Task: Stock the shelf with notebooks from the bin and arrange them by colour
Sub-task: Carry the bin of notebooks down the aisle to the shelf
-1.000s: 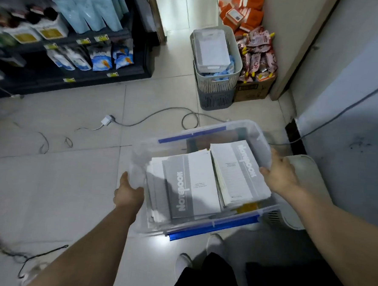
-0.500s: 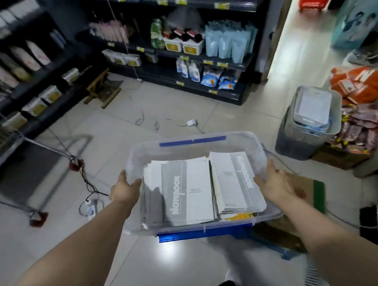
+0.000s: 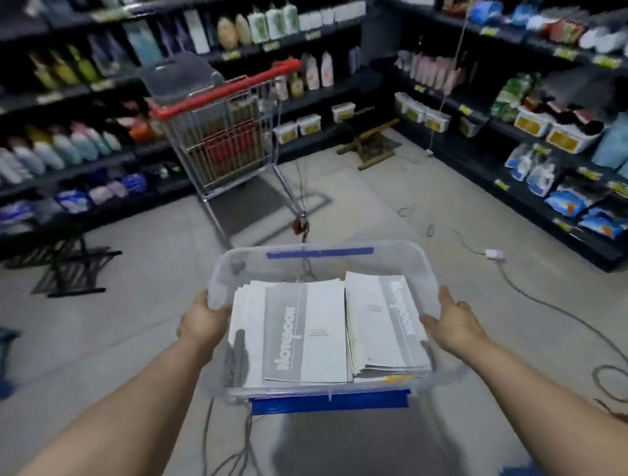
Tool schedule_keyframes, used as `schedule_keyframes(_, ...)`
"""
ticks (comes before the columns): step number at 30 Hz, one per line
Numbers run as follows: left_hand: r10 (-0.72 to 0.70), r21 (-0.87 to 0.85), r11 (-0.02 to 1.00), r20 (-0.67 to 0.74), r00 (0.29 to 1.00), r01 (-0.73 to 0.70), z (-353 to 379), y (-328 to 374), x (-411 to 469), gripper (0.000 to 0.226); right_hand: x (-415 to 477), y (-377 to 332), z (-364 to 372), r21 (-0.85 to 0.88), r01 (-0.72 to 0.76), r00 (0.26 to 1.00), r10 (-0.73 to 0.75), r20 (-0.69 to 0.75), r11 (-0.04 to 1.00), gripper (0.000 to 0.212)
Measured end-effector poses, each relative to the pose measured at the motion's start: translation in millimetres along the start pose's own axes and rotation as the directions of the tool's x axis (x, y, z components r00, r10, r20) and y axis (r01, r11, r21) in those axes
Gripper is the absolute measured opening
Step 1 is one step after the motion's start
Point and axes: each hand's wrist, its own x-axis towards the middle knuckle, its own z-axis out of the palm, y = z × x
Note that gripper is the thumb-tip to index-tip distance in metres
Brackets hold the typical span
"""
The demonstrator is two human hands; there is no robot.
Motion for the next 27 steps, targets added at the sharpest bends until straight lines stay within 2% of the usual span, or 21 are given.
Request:
schedule_keyframes(5, -0.175, -0.090, 0.983, -0.154, 0.972, 0.162, -101.3, -91.0, 25.8, 0.063, 2.3, -121.4, 55.9, -0.090, 0.216, 0.970, -0.203, 0.134, 0.972, 0.074)
schedule_keyframes(13, -0.416, -0.253, 0.906, -0.378, 0.827, 0.340, -213.9, -195.3, 33.8, 0.054, -4.8, -299.8, 133.0, -0.209, 0.515, 0.845, -0.452, 0.285, 0.831, 0.068)
schedule_keyframes(20, -0.585, -0.466, 0.803, -0.496, 0.642, 0.371, -277.4, -223.8, 43.6, 0.067, 6.3, -442.5, 189.0, -0.188, 0.718, 0.675, -0.604, 0.423, 0.671, 0.066)
schedule_keyframes(27, -0.676, -0.595, 0.733, -0.578, 0.458, 0.330, -343.7, -213.5, 47.8, 0.046, -10.2, -575.0, 230.6, -0.153, 0.828, 0.535, -0.680, 0.502, 0.539, 0.070)
